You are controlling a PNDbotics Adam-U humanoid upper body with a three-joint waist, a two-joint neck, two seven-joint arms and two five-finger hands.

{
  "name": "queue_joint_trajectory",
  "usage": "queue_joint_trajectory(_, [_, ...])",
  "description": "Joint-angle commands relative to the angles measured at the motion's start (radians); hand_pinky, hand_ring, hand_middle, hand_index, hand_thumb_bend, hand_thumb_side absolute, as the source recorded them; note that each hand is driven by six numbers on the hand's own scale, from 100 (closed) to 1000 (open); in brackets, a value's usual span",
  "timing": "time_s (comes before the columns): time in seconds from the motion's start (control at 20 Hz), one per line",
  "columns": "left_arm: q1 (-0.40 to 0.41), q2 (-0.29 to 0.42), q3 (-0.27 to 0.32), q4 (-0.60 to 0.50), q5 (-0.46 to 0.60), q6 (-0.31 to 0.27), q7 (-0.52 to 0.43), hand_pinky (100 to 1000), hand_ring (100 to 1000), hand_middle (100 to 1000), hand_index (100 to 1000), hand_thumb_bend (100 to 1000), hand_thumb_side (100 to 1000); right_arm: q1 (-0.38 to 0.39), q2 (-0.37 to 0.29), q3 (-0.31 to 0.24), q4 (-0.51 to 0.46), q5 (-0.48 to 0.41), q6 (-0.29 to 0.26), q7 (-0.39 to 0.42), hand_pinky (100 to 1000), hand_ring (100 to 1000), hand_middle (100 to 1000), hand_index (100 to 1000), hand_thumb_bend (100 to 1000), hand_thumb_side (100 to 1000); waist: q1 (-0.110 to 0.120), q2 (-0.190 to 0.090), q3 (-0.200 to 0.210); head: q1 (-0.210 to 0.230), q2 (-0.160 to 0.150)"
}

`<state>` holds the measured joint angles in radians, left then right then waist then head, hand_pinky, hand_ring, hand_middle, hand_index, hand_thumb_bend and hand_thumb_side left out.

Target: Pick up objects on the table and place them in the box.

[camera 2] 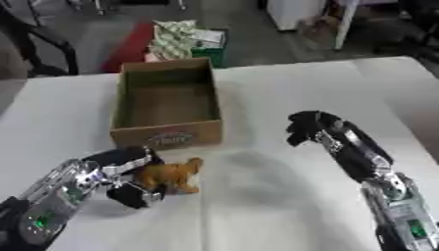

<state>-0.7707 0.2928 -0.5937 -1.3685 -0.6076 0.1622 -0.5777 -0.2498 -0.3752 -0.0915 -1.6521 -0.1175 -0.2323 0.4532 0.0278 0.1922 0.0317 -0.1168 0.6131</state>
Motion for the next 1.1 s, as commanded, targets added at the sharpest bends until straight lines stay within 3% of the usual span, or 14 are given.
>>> queue_joint_trajectory(0.05, [-0.019, 0.034, 0.028, -0.054, 0.014, 0.018, -0.001, 631, 534, 418, 596, 100, 250, -0.008, -0.016, -0.005, -0.01, -0.002, -0.002, 0.003, 628, 618, 628, 800, 100, 779, -0.003, -0.013, 0.001, -0.002, -0.012])
queue_joint_trajectory(0.65, [-0.054, 0.121, 0.103, -0.228, 0.045, 0.098, -0.013, 634, 538, 421, 599, 100, 247, -0.007, -0.017, -0.006, -0.01, -0.002, -0.002, 0.004, 628, 618, 628, 799, 100, 777, -0.001, -0.017, 0.001, -0.006, -0.014])
queue_joint_trajectory(1.1, [-0.124, 0.105, 0.171, -0.148, -0.021, 0.122, 0.054, 635, 539, 422, 600, 100, 246, -0.014, -0.017, 0.003, -0.012, -0.006, -0.003, 0.013, 628, 618, 628, 799, 100, 779, 0.0, -0.013, -0.017, 0.005, -0.017])
